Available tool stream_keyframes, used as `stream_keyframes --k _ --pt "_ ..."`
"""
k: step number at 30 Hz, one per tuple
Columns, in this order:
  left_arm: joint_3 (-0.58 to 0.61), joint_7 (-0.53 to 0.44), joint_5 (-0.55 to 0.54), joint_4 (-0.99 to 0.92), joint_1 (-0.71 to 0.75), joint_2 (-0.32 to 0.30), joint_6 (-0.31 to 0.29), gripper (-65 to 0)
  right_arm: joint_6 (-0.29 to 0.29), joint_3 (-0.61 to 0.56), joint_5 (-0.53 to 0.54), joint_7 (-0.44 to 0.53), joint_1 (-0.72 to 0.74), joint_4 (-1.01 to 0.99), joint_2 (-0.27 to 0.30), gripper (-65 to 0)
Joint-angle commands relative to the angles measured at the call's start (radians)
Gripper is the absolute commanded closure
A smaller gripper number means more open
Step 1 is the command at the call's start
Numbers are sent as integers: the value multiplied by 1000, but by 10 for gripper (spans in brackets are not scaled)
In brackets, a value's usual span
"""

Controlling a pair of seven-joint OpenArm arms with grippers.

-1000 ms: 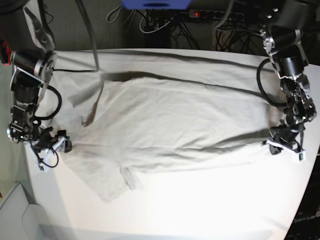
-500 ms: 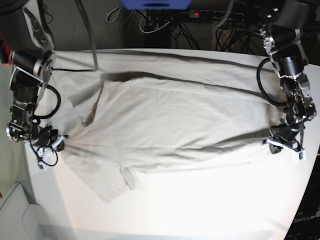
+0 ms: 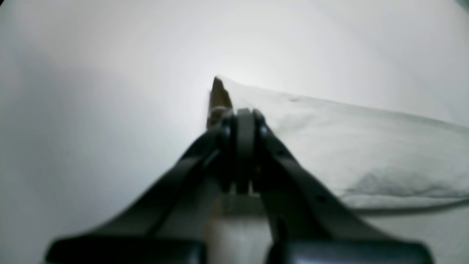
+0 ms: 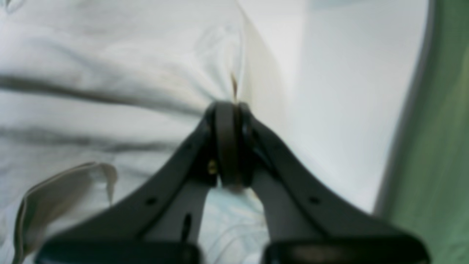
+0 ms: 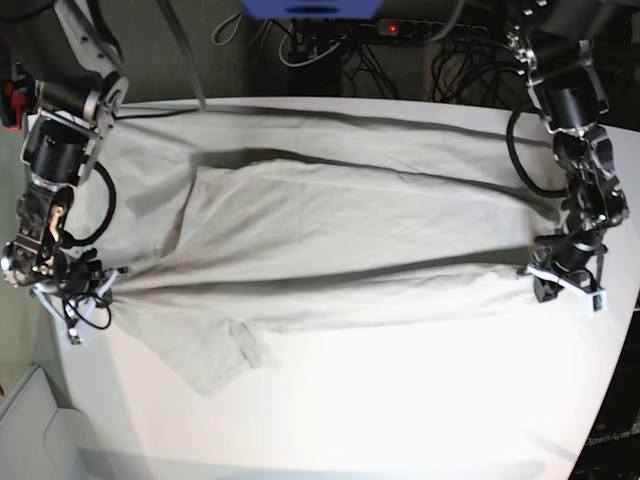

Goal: Layout the t-shirt on the table in an organized manner, then fold the t-shirt properly
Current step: 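Lift the hem edge with both grippers and fold it over toward the fold edge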

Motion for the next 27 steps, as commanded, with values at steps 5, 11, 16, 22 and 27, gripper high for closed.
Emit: stream_keyframes --k 5,11,16,22,27 --pt "-4 -27 -95 74 25 -29 -1 -5 -1 3 12 -3 -41 145 -3 0" --pt "-3 -27 -165 105 68 -52 0 -5 -1 3 12 -54 -125 303 -28 0" --pt "-3 -27 -167 103 81 -58 0 -5 -1 3 12 -54 -202 410 -51 0" --pt "-3 -27 -167 103 74 -59 0 -5 -1 3 12 -48 -280 513 -62 0" --pt "-3 -27 -167 105 74 -59 0 -5 -1 3 12 -44 -322 544 -62 0"
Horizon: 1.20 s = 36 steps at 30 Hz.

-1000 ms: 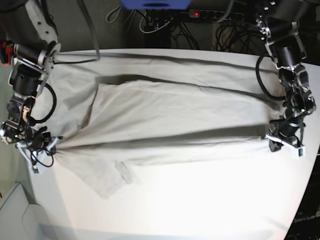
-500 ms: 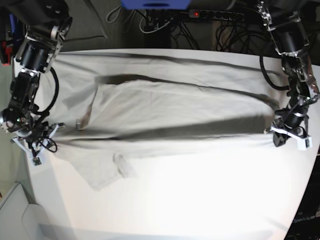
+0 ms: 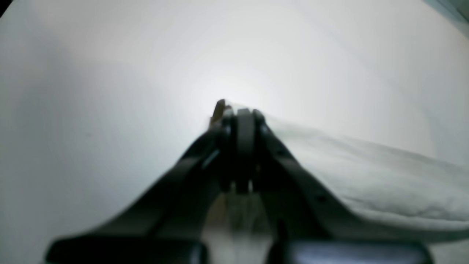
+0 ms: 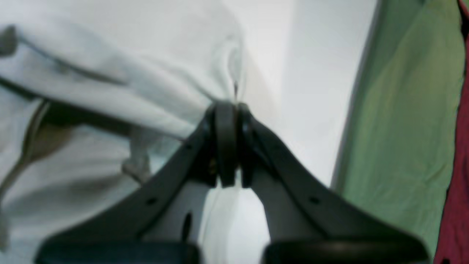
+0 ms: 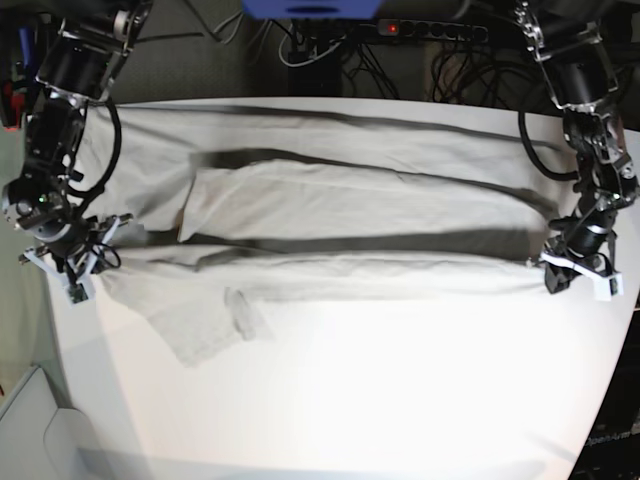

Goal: Layout the t-shirt on the table in an organized manner, then fold the t-shirt properly
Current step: 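Lift the hem edge with both grippers and fold it over toward the fold edge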

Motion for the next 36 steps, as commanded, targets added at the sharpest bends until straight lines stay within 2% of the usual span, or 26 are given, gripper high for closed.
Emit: stream_keyframes --k 1,8,12,17,27,36 --pt "-5 -28 -13 20 -18 -24 -3 -5 -4 3 10 20 13 23 14 0" --pt "-6 -21 -13 20 -16 -46 -3 -5 -4 75 3 20 -4 18 10 0" --pt "-25 68 -13 22 -22 -47 -5 -5 -4 109 3 20 -18 14 14 0" --pt "-57 114 -13 77 -16 -40 -5 -5 -4 104 8 22 -66 23 16 0" --pt "-54 114 -7 76 27 -38 -5 -5 -4 103 10 22 -150 23 8 0" --pt "-52 114 -6 24 45 -15 -5 -8 -4 103 5 20 -161 14 8 0"
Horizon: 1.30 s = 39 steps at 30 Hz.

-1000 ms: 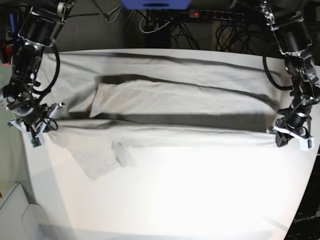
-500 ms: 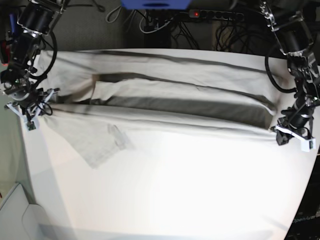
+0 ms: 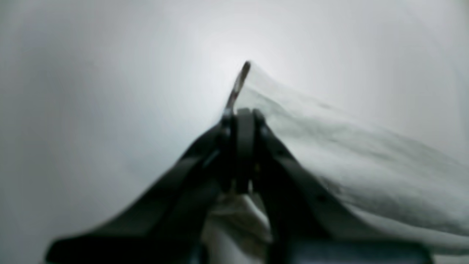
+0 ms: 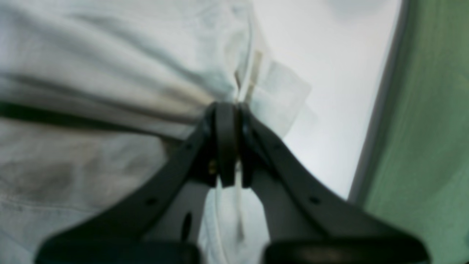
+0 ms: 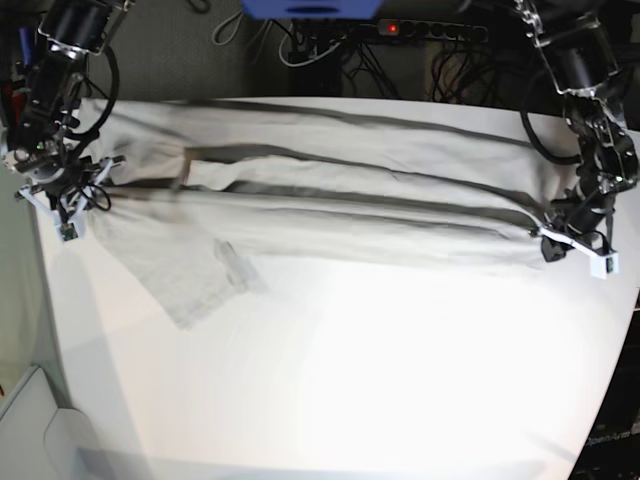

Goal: Layout the t-shirt on the table in an organized manner, then fold the t-shirt properly
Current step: 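Lift the hem edge with both grippers and fold it over toward the fold edge, then open the right gripper and move it to the loose sleeve flap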

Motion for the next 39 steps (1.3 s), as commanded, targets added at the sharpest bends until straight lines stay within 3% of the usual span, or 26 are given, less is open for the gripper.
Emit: stream_keyframes --k 1,4,9,12,15,18,23,27,34,39 --pt "-4 -24 -7 -4 -13 -21 1 -9 -5 3 -3 12 7 14 19 0" --pt "-4 -24 -7 -57 -14 -21 1 -10 -5 0 -4 5 7 14 23 -12" --pt "-4 -22 -7 -74 -13 -21 1 -38 -5 -32 -6 2 -10 22 45 -156" --pt "-4 -22 -7 -74 2 -21 1 -141 -5 -28 -6 2 -13 31 48 -244" --pt "-4 -22 -7 -73 12 -16 1 -269 -5 -17 -1 2 -13 56 68 -285" --pt "-4 -22 -8 -64 18 -15 1 -339 -5 21 0 -10 -13 94 73 -290" --pt "-4 -22 -10 -64 19 -15 1 -345 -5 41 -3 -53 51 128 86 -290" --pt "-5 -22 -13 -64 32 -15 1 -347 -5 -14 -4 -114 176 82 89 -290" --pt "-5 -22 -15 -64 52 -15 2 -348 -5 -230 -6 -133 438 -237 65 -290" --pt "-9 15 -15 -62 55 -15 2 -375 -5 -236 -6 -105 588 -470 48 -290"
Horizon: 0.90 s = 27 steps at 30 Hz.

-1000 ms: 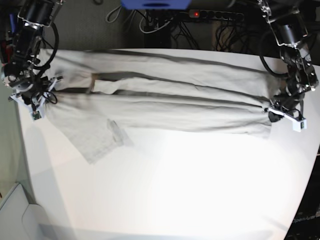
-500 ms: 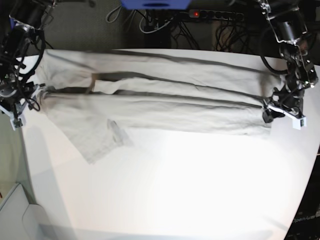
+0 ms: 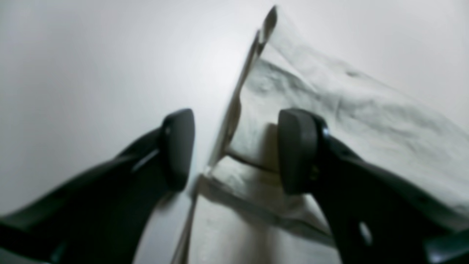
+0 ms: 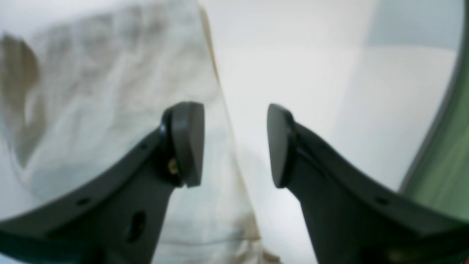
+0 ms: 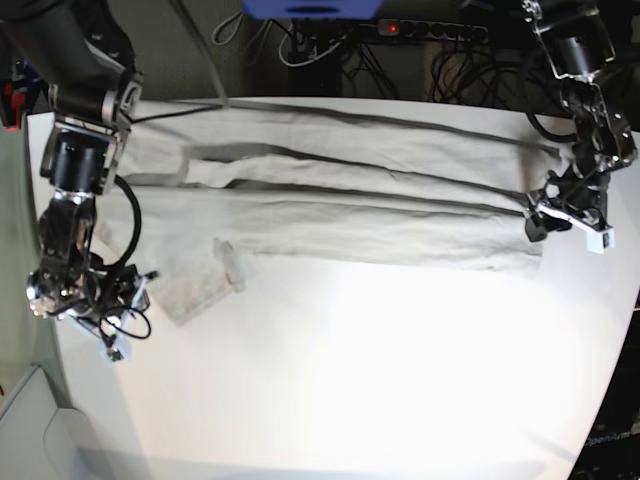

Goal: Layout the t-shirt on the table in an organized manner, then fold the t-shirt properly
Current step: 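Open the right gripper and move it to the loose sleeve flap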

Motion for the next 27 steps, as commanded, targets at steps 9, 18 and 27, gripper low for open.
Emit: stream_keyframes --k 9,18,27 --pt "1 72 12 4 -2 -11 10 -431 -4 4 8 144 118 -224 23 -291" --pt "1 74 12 4 -2 -10 10 -431 -4 2 8 182 101 -281 23 -291" --pt "1 74 12 4 -2 -10 10 -431 -4 2 7 208 72 -305 36 -219"
